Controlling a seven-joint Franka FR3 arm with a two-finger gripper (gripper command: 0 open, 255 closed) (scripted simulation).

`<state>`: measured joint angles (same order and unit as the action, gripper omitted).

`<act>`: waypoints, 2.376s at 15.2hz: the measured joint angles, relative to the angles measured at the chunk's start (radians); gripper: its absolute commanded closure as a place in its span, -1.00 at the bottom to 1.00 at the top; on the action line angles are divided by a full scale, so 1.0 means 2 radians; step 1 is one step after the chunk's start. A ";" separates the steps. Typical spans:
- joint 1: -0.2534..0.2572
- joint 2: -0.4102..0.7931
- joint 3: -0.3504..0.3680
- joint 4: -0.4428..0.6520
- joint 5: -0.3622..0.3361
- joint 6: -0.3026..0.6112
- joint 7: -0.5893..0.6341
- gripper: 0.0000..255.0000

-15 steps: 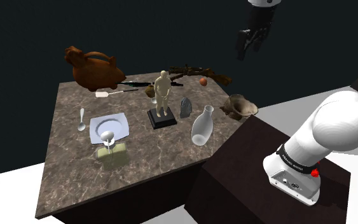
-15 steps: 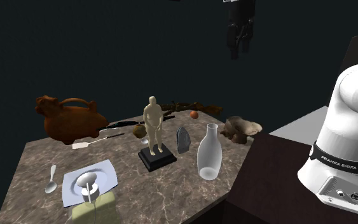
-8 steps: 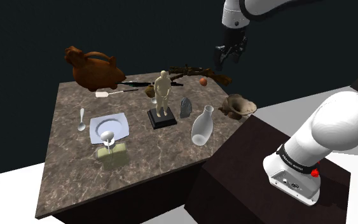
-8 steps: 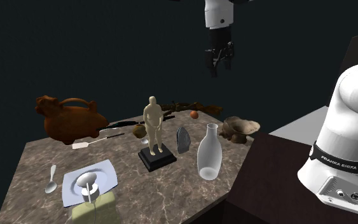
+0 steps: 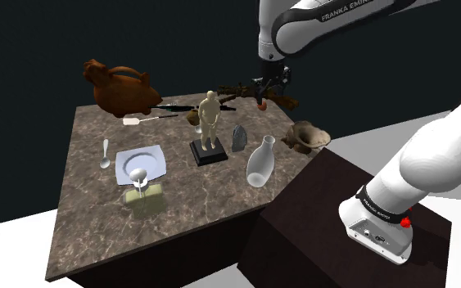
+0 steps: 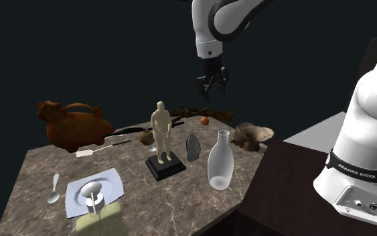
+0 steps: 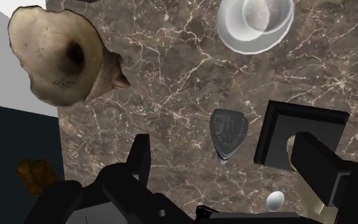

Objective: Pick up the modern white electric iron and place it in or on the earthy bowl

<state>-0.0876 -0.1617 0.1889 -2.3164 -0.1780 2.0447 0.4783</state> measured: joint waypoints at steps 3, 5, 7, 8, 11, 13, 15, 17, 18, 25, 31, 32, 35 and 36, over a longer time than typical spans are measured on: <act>-0.005 0.064 0.002 0.028 -0.019 0.030 0.032 -1.00; -0.006 0.104 0.001 0.045 -0.032 0.048 0.053 -1.00; -0.008 0.139 -0.003 0.062 -0.044 0.064 0.070 -1.00; -0.007 0.157 -0.004 0.075 -0.050 0.067 0.079 -1.00; -0.005 0.217 -0.012 0.112 -0.067 0.084 0.104 -1.00; -0.002 0.258 -0.018 0.143 -0.076 0.091 0.120 -1.00; 0.000 0.295 -0.025 0.174 -0.083 0.096 0.131 -1.00; 0.006 0.339 -0.031 0.218 -0.087 0.093 0.144 -1.00; 0.008 0.359 -0.034 0.235 -0.089 0.096 0.150 -1.00; 0.009 0.428 -0.047 0.281 -0.097 0.116 0.164 -1.00; 0.008 0.443 -0.052 0.280 -0.102 0.133 0.166 -1.00; 0.008 0.443 -0.052 0.280 -0.102 0.133 0.166 -1.00; 0.008 0.444 -0.052 0.280 -0.102 0.133 0.166 1.00; 0.008 0.444 -0.052 0.280 -0.102 0.133 0.166 1.00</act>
<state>-0.0714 0.7255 0.0856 -1.7562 -0.3828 2.3116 0.8107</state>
